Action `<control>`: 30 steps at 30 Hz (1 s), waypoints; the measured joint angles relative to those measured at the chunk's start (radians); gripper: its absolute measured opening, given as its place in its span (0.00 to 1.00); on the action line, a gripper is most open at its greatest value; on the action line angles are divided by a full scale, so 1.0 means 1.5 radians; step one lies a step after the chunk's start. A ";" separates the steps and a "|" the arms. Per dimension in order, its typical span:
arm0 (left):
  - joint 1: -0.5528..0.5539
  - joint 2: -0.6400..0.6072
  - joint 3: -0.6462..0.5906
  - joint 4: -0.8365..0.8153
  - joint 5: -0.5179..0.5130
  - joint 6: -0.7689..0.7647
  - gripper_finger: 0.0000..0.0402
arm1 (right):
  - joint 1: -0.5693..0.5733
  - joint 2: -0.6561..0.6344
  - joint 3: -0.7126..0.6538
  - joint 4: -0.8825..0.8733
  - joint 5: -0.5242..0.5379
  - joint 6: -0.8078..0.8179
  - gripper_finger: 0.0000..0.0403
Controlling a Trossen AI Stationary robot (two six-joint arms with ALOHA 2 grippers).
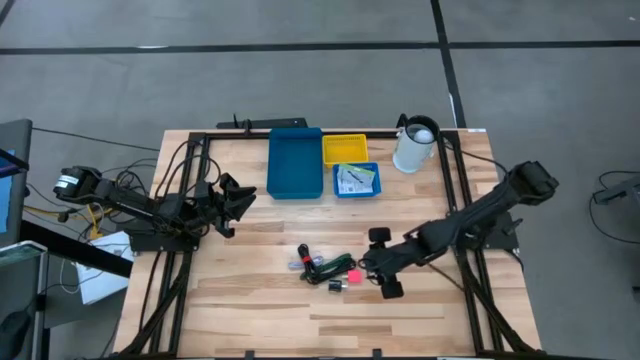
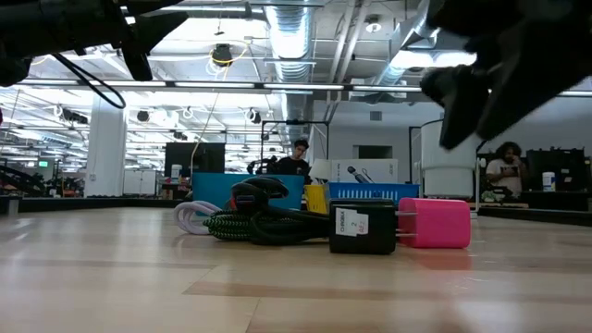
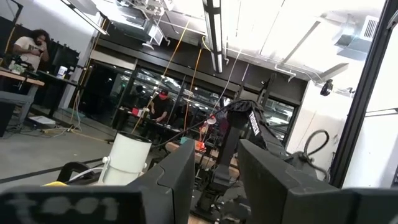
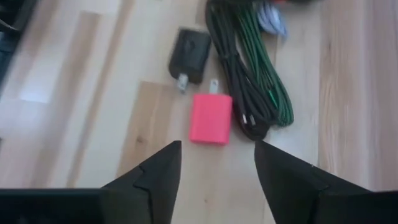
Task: Pick and place items into bin
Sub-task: Put the pink charger adapter into the yellow bin
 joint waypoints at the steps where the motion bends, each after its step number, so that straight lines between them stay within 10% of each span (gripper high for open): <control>1: 0.000 0.000 0.000 0.000 0.000 0.000 0.28 | -0.003 0.008 0.000 -0.001 0.000 0.001 0.52; 30: 0.000 0.000 0.000 -0.003 0.000 0.000 0.28 | -0.003 0.178 0.076 0.018 -0.030 0.005 0.63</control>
